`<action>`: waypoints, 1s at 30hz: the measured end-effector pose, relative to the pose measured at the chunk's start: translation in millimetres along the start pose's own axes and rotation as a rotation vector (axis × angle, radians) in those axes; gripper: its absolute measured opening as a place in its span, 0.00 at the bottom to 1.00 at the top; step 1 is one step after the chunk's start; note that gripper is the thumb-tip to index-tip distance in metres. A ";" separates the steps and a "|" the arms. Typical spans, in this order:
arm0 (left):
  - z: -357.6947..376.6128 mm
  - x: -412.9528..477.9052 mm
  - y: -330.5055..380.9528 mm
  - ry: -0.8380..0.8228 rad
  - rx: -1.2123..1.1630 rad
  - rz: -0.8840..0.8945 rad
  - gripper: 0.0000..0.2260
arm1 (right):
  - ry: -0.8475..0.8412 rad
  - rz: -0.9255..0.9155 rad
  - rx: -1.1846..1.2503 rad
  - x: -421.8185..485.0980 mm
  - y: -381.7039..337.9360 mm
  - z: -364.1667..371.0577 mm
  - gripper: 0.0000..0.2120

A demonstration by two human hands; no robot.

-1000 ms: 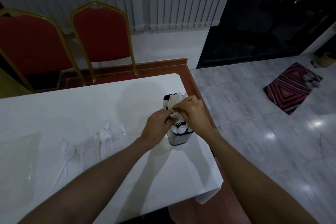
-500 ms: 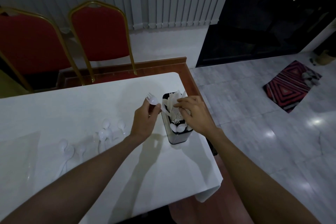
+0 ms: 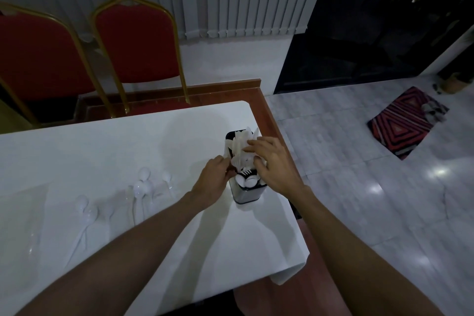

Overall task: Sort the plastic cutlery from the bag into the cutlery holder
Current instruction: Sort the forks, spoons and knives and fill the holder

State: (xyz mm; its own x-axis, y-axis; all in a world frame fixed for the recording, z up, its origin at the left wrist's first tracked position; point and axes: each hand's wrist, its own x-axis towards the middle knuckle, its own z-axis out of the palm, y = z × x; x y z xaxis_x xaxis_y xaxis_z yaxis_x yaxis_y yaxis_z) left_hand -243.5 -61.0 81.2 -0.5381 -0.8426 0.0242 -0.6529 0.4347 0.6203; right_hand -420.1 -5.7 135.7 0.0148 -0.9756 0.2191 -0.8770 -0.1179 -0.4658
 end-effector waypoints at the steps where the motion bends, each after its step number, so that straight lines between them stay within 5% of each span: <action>1: -0.8 -2.0 -3.3 0.002 0.002 0.007 0.06 | 0.019 -0.007 -0.002 -0.4 -0.5 0.4 0.17; 9: -29.8 -34.6 -48.4 0.167 -0.007 -0.046 0.11 | 0.208 -0.154 0.067 26.8 -48.4 22.0 0.14; 13: -58.5 -77.5 -96.0 0.286 -0.070 -0.235 0.10 | 0.033 -0.188 0.150 35.7 -97.0 73.4 0.14; 20: -95.5 -167.6 -194.6 0.412 -0.007 -0.623 0.10 | -0.454 0.149 0.100 24.7 -135.3 167.7 0.15; 26: -105.4 -211.5 -248.4 0.248 0.020 -0.868 0.18 | -0.395 0.438 0.039 31.2 -149.0 219.7 0.14; 30: -103.2 -212.5 -255.4 0.156 -0.021 -0.868 0.16 | -0.389 0.555 0.032 31.2 -153.8 240.4 0.17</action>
State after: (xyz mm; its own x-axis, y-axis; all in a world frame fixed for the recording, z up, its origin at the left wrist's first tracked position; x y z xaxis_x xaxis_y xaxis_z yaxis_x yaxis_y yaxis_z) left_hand 92.6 -25.8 -1.4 0.2232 -0.9074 -0.3561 -0.7869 -0.3833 0.4836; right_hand -169.3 -62.6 8.1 -0.2567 -0.8881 -0.3814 -0.7899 0.4201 -0.4468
